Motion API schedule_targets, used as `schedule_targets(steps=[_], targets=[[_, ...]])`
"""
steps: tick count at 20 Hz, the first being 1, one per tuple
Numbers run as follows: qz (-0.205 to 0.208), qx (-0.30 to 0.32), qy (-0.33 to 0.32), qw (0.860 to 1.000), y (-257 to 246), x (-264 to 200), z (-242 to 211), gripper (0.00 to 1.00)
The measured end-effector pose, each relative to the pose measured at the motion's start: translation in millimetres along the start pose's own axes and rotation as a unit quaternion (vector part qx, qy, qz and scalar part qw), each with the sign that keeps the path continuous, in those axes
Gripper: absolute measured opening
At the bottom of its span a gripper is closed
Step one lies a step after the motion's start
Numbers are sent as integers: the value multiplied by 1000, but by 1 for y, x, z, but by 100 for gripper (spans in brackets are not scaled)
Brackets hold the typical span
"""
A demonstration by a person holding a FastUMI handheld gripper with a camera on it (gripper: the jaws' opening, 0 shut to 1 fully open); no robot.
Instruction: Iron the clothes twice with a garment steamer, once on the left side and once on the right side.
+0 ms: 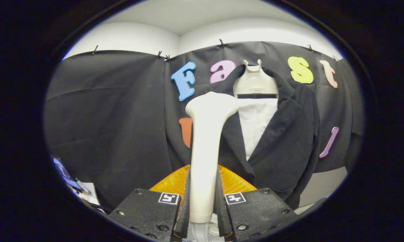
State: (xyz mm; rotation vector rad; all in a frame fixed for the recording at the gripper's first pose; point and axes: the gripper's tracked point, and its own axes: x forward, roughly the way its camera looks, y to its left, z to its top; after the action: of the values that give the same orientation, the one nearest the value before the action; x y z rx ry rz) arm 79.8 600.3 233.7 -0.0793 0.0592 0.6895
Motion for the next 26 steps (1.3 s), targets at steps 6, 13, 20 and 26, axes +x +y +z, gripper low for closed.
schedule_targets(steps=[6,13,20,26], targets=[[-14,-6,8,1000,1,30,4,36],[-21,-3,48,999,-9,42,-33,36],[-18,-3,71,997,-13,37,-65,36],[-22,10,91,996,-19,34,-92,36]])
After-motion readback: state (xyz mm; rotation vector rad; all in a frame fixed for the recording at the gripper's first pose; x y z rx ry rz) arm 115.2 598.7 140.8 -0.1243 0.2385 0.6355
